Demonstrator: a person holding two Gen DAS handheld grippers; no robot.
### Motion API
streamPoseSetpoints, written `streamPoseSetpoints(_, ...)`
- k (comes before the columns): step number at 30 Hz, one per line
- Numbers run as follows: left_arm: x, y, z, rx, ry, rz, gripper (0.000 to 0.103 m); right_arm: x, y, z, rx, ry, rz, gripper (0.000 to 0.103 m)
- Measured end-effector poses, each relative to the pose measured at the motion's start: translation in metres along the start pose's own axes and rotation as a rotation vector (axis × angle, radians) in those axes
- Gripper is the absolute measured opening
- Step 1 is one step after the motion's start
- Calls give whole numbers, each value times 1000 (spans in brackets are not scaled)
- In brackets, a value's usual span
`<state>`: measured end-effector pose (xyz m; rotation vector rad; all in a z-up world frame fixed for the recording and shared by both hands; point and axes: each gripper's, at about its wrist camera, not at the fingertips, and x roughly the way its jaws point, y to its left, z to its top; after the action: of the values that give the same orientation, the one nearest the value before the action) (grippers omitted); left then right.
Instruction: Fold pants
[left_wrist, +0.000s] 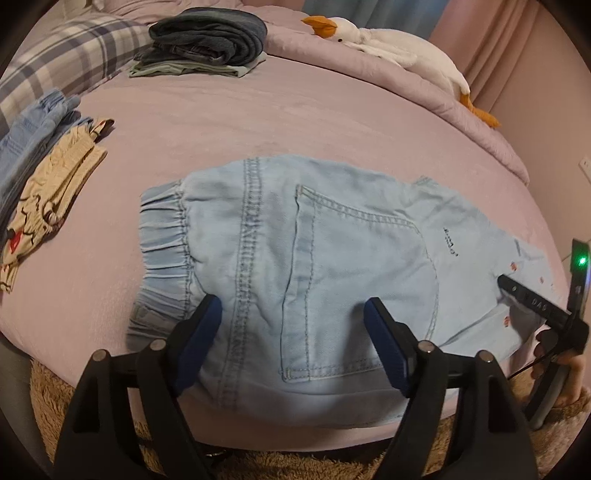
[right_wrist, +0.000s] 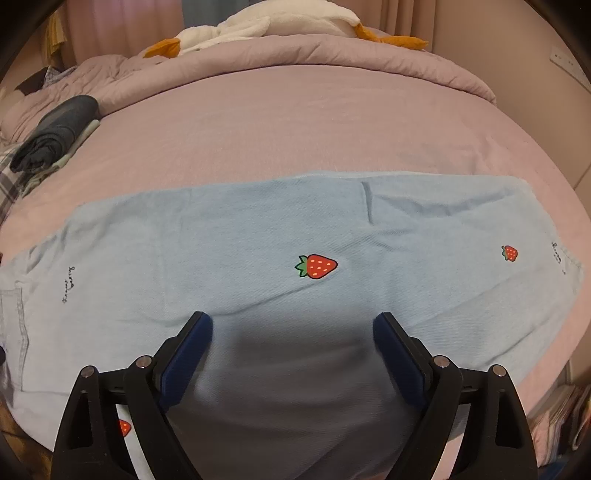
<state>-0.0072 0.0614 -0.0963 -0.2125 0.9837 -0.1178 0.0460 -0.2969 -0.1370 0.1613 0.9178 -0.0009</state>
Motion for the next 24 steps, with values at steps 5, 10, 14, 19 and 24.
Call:
streamPoseSetpoints(5, 6, -8, -2, 42, 3, 45, 87, 0, -1, -1, -2, -5, 1, 90)
streamPoseSetpoints(10, 13, -19, -4, 103, 1, 128, 89, 1, 0, -1, -5, -13, 2, 90)
streamPoseSetpoints(14, 17, -21, -3, 115, 1, 157, 90, 1, 0, -2, -8, -17, 5, 90)
streamPoseSetpoints(19, 18, -27, -7, 134, -6, 190, 91, 1, 2, -2, -9, -25, 6, 90)
streamPoseSetpoints(24, 21, -31, -8, 152, -13, 226, 91, 1, 3, -3, -11, -30, 8, 90)
